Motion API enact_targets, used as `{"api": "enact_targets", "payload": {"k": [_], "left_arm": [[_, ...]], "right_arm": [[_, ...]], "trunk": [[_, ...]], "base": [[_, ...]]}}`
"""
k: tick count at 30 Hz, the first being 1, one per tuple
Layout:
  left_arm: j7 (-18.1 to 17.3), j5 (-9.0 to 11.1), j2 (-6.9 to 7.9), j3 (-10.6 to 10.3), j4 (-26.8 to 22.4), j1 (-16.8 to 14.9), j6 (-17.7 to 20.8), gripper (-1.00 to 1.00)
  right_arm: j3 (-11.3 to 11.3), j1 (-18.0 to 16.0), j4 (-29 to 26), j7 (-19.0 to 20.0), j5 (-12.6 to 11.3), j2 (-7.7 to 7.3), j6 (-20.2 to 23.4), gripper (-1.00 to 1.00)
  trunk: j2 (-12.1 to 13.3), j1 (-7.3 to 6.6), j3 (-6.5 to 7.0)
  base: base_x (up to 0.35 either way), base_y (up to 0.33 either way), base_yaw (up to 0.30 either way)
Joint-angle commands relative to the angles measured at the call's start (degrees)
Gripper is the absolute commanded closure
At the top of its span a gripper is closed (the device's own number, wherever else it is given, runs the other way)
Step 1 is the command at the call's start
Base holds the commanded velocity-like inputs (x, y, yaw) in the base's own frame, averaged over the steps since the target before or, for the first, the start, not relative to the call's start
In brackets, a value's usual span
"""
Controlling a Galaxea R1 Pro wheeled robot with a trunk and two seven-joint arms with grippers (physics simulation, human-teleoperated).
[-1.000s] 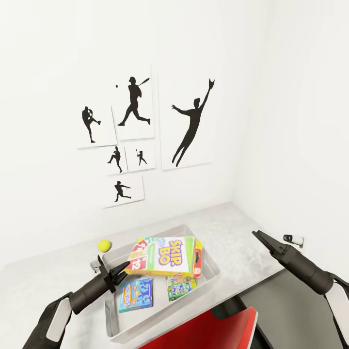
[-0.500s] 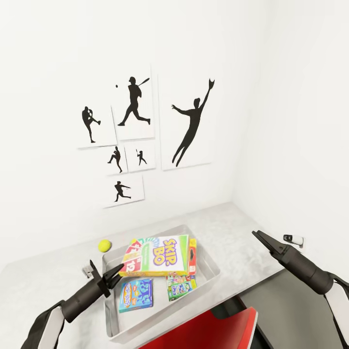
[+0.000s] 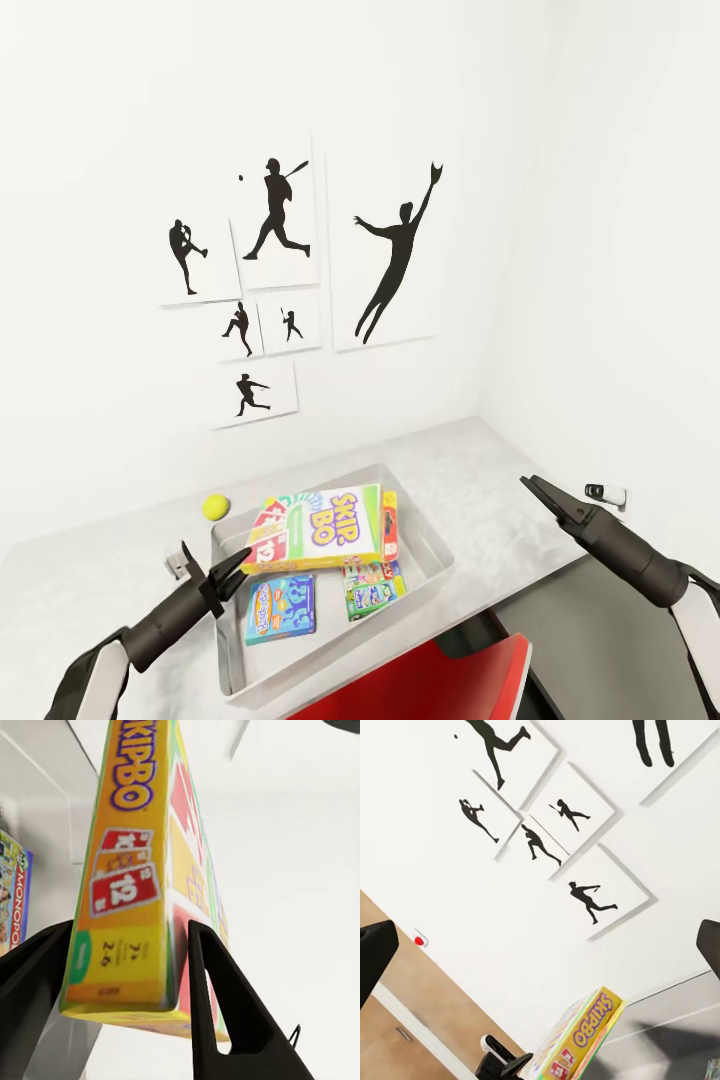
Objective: Put all the toys in the child's room - the three board games (two on the bed and one on the table), the two jigsaw puzzles on the table, and the tennis ball on the table - inside the toy box on the table in the child's room.
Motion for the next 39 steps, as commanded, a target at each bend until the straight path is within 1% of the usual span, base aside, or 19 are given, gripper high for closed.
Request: {"api": "enact_targets", "payload": {"k": [1,6,8,12,14,17,19,27,32,36,39], "left_arm": [[-0.26,-0.19,-0.06,0.19,-0.05,-0.03,0.24,1.0],[-0.12,-0.25,-0.31,0.23,-1.26,0.56,0.28,1.0],[0.06,-0.26,-0.75,0.29,-2.67,1.32,0.33,1.0],[0.46,-0.37,-2.1,0.43,-5.58,2.54,0.43,1.0],[1.21,-0.32,-2.51,1.28,-6.33,2.9,0.47,1.0],[2.09,-0.23,-3.0,2.44,-6.89,3.11,0.52,1.0],[2.42,-0.2,-3.29,2.84,-7.11,3.2,0.54,1.0],[2.75,-0.28,-3.73,3.21,-7.32,3.44,0.55,1.0],[2.95,-0.39,-4.28,3.23,-7.93,3.76,0.55,1.0],[5.12,-0.33,-5.05,3.23,-9.47,4.53,0.61,1.0],[6.55,-0.18,-5.27,3.23,-10.15,4.86,0.68,1.0]], "right_arm": [[-0.01,-0.05,0.01,0.0,-0.27,-0.02,0.37,-1.0],[-0.01,-0.05,0.01,0.03,-0.29,-0.03,0.37,-1.0],[-0.01,-0.05,0.01,0.05,-0.29,-0.03,0.37,-1.0],[-0.01,-0.05,0.01,0.1,-0.29,-0.03,0.37,-1.0],[-0.01,-0.05,0.01,0.11,-0.29,-0.08,0.37,-1.0],[-0.01,-0.05,0.01,0.15,-0.29,-0.11,0.37,-1.0],[-0.01,-0.05,0.01,0.17,-0.29,-0.11,0.37,-1.0],[-0.01,-0.05,0.0,0.2,-0.29,-0.12,0.37,-1.0],[-0.01,-0.06,0.01,0.19,-0.29,-0.12,0.37,-1.0],[-0.01,-0.05,0.01,0.2,-0.29,-0.12,0.37,-1.0],[-0.01,-0.05,0.01,0.2,-0.29,-0.12,0.37,-1.0]], "trunk": [[-0.13,0.04,-0.13],[-0.13,0.04,-0.13],[-0.13,0.04,-0.13],[-0.13,0.04,-0.13],[-0.13,0.04,-0.13],[-0.13,0.04,-0.13],[-0.13,0.04,-0.13],[-0.13,0.04,-0.13],[-0.13,0.04,-0.13],[-0.13,0.04,-0.13],[-0.13,0.04,-0.13]], "base": [[0.0,0.0,0.0],[0.0,0.0,0.0],[0.0,0.0,0.0],[0.0,0.0,0.0],[0.0,0.0,0.0],[0.0,0.0,0.0],[0.0,0.0,0.0],[0.0,0.0,0.0],[0.0,0.0,0.0],[0.0,0.0,0.0],[0.0,0.0,0.0]]}}
